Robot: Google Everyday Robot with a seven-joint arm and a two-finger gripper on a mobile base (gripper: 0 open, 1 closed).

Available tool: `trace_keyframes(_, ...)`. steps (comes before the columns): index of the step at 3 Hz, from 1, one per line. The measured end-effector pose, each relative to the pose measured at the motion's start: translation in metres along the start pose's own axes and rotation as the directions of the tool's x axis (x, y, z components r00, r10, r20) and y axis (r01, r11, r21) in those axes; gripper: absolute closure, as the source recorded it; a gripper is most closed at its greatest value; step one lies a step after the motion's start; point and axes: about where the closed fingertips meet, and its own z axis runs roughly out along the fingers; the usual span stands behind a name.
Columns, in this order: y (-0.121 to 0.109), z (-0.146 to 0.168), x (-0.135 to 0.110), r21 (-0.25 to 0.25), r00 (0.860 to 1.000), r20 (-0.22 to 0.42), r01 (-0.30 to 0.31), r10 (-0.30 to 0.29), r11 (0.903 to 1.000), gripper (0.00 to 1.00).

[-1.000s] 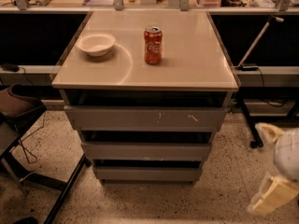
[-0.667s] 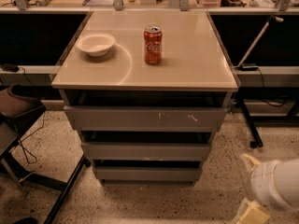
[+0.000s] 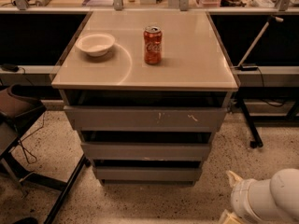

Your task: Open middle drawer

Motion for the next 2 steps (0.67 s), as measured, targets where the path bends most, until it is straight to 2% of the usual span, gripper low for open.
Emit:
trace_keyframes(1, 0.0, 0.001, 0.002, -0.008, 1.0, 0.008, -0.01, 0.01, 0.9999, 0.0)
trace_keyframes(2, -0.018, 0.019, -0.024, 0.008, 0.994, 0.102, 0.032, -0.033, 0.9995, 0.0)
